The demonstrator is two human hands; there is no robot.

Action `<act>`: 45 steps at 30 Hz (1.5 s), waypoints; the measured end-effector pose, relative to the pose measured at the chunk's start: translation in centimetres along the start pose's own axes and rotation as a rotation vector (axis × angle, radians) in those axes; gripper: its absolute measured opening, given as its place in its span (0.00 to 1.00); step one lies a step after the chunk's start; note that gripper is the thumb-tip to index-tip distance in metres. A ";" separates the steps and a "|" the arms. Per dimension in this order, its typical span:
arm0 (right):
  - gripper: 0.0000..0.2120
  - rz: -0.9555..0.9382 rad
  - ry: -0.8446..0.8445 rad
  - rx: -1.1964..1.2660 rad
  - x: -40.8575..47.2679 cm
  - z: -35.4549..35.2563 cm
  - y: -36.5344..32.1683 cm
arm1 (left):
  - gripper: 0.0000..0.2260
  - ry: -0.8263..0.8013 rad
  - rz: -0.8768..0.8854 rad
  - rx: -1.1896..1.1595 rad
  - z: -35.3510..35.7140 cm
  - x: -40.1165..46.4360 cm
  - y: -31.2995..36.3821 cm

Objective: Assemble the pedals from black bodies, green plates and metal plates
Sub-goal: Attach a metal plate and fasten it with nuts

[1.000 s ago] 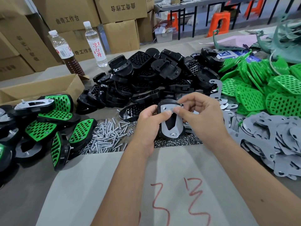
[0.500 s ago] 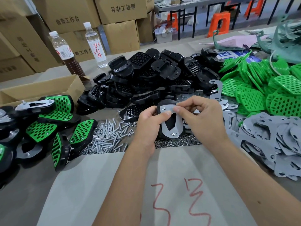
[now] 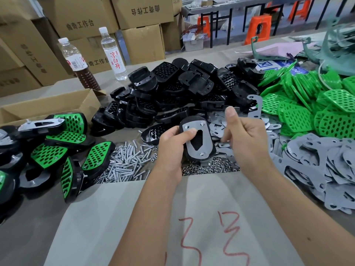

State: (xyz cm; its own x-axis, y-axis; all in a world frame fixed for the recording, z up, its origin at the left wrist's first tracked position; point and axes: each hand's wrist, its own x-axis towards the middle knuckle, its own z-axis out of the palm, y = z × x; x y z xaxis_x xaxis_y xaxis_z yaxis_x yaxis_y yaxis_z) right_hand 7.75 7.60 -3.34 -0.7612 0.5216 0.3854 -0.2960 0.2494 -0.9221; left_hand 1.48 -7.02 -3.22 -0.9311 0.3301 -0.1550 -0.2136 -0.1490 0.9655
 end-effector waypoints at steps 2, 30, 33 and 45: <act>0.31 -0.009 0.038 0.034 0.1 -0.3 0.0 | 0.07 0.005 -0.008 0.000 0.0 0.0 0.1; 0.10 -0.282 -0.145 -0.719 -0.1 0.6 0.0 | 0.11 0.128 0.381 0.320 1.7 -1.1 -0.1; 0.08 -0.327 -0.200 -0.783 -0.2 0.5 -0.1 | 0.11 0.141 0.382 0.337 1.3 -0.9 0.0; 0.09 -0.287 -0.193 -0.777 -0.2 0.7 0.1 | 0.17 0.115 0.402 0.370 1.5 -1.4 0.3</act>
State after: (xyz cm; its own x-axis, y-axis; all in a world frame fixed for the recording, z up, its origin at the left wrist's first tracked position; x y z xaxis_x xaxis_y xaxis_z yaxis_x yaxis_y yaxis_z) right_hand 7.48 6.91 -3.53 -0.8232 0.2214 0.5229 -0.0664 0.8771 -0.4758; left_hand 3.21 -6.10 -2.36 -0.9484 0.2079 0.2393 0.2642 0.1017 0.9591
